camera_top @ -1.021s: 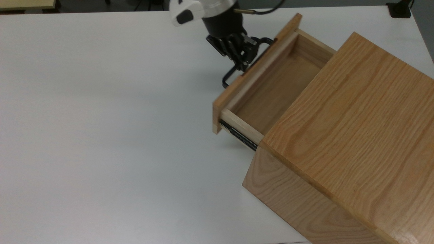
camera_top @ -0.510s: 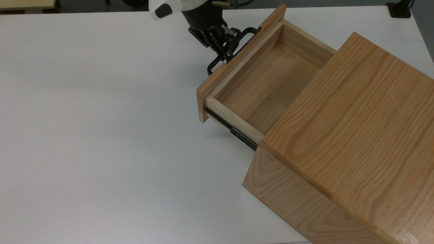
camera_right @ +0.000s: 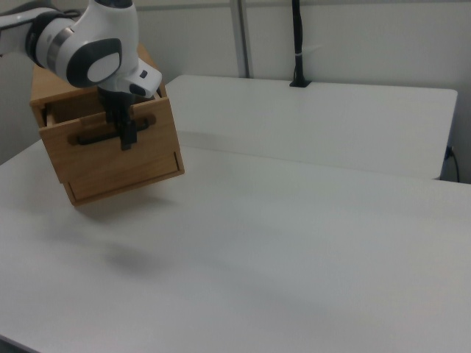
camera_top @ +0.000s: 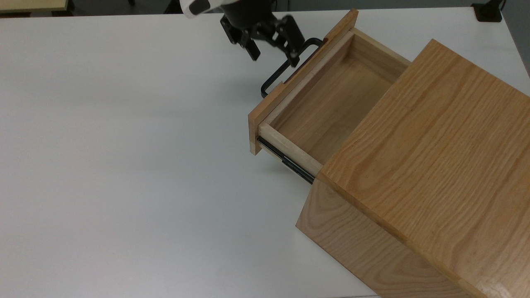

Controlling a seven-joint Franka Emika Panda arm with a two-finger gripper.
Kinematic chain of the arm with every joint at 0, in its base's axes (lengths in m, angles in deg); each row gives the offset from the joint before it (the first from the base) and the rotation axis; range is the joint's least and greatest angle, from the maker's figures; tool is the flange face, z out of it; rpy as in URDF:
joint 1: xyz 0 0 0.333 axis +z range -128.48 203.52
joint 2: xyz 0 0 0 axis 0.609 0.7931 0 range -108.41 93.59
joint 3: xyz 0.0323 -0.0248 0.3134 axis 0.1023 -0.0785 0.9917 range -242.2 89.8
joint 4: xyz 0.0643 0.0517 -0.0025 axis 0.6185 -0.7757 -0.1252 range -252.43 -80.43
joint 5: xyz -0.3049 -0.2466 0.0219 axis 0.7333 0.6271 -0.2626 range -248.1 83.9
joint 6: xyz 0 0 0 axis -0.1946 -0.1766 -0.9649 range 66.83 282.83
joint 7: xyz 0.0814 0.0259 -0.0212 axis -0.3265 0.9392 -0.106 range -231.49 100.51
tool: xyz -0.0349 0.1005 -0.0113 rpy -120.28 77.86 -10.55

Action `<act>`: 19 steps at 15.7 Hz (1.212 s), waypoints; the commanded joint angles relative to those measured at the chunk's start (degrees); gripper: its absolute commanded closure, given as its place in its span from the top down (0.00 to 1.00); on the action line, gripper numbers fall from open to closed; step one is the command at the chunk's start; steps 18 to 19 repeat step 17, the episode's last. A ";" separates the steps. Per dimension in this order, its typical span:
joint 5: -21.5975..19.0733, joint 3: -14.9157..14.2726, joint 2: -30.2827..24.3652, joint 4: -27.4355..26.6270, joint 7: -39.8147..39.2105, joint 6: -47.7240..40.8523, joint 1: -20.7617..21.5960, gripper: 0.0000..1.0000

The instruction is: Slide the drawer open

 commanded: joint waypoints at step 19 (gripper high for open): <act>28.67 16.58 -4.45 5.38 -27.07 -17.04 -24.44 1.00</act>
